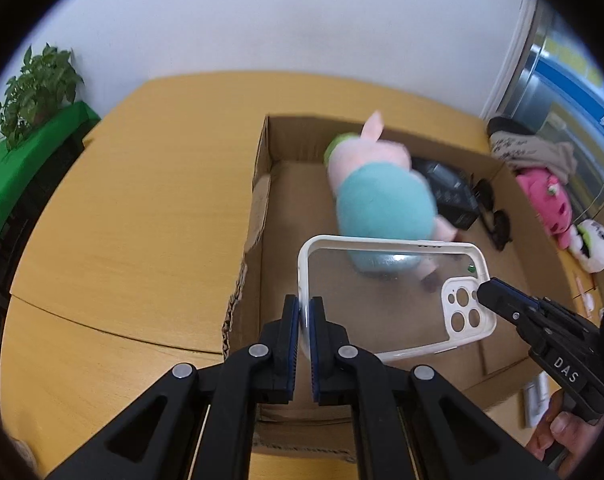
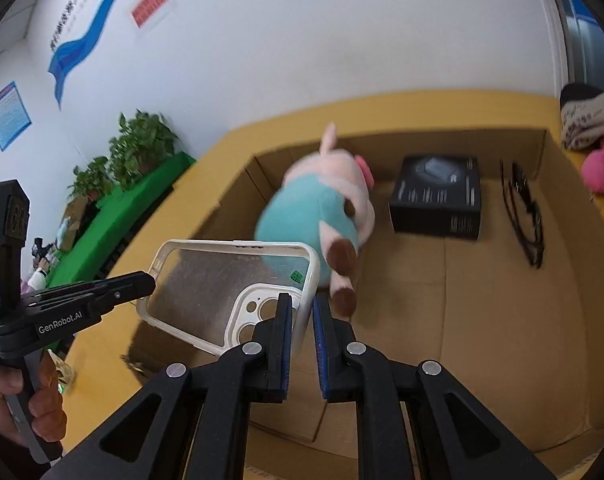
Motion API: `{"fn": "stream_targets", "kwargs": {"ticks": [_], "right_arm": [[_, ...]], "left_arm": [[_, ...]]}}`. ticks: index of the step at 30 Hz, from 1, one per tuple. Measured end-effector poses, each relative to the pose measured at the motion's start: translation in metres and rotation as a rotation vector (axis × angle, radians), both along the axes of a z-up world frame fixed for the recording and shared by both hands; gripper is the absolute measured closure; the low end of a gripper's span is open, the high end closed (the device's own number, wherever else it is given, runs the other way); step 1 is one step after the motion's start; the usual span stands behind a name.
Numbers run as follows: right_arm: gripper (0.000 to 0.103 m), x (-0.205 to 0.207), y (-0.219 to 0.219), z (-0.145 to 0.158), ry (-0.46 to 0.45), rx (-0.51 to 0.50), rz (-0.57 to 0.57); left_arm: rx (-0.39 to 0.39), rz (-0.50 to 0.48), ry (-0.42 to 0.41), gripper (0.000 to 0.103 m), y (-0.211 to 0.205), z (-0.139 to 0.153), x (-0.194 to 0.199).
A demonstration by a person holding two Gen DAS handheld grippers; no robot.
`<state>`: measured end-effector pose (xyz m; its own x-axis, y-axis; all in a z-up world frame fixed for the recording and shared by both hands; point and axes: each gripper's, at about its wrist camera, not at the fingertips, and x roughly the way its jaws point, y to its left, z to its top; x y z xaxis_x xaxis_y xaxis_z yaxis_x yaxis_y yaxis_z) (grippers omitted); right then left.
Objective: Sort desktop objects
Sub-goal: 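Carry the phone case frame into the box and release it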
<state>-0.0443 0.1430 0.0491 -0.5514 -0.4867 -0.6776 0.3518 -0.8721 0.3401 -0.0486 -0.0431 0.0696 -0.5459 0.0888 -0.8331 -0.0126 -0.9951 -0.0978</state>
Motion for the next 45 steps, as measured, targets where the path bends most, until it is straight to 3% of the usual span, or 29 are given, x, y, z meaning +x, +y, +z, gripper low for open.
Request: {"fn": "stream_targets", "kwargs": {"ticks": [3,10,15,16,17,18,19,20,22,24,27,28,31,37,42,45], "right_arm": [[0.092,-0.006,-0.005,-0.021,-0.059,0.033,0.000],[0.091,-0.018,-0.021,-0.062,-0.202,0.116,0.024],[0.088,-0.020,-0.030,-0.061,-0.186,0.182,0.040],[0.068,-0.019,-0.029,-0.059,-0.177,0.186,0.039],[0.055,-0.017,-0.027,-0.057,-0.171,0.184,0.040],[0.029,-0.012,-0.024,-0.051,-0.148,0.167,0.039],[0.012,-0.006,-0.020,-0.045,-0.121,0.158,0.036],[0.009,0.000,-0.016,-0.039,-0.088,0.157,0.033],[0.009,0.019,-0.002,-0.024,-0.014,0.149,0.021],[0.006,0.043,0.019,-0.007,0.054,0.127,-0.012],[0.000,0.082,0.048,0.017,0.172,0.152,-0.119],[0.000,0.096,0.060,0.023,0.210,0.156,-0.159],[0.000,0.108,0.074,0.031,0.242,0.189,-0.223],[0.000,0.117,0.077,0.043,0.246,0.239,-0.207],[0.000,0.128,0.073,0.045,0.264,0.265,-0.186],[0.000,0.131,0.075,0.045,0.261,0.253,-0.187]], "left_arm": [[-0.038,-0.008,-0.072,0.099,0.002,-0.025,-0.009],[-0.209,-0.036,-0.141,0.099,0.017,-0.052,-0.011],[-0.263,-0.037,-0.146,0.097,0.023,-0.054,-0.012],[-0.267,-0.043,-0.146,0.097,0.025,-0.054,-0.012],[-0.260,-0.055,-0.143,0.097,0.026,-0.052,-0.010],[-0.254,-0.060,-0.137,0.095,0.027,-0.049,-0.007],[-0.251,-0.055,-0.122,0.089,0.026,-0.045,-0.004],[-0.247,-0.048,-0.105,0.078,0.026,-0.040,0.000],[-0.232,-0.023,-0.045,0.063,0.024,-0.021,0.013],[-0.194,0.004,0.063,0.059,0.019,0.008,0.036],[-0.100,0.059,0.253,0.023,0.016,0.044,0.083],[-0.069,0.080,0.330,0.019,0.017,0.054,0.101],[-0.006,0.109,0.550,0.018,0.031,0.065,0.147],[-0.048,0.065,0.521,0.018,0.064,0.058,0.141],[0.009,0.078,0.460,0.018,0.064,0.052,0.141],[0.014,0.077,0.466,0.018,0.066,0.050,0.145]]}}
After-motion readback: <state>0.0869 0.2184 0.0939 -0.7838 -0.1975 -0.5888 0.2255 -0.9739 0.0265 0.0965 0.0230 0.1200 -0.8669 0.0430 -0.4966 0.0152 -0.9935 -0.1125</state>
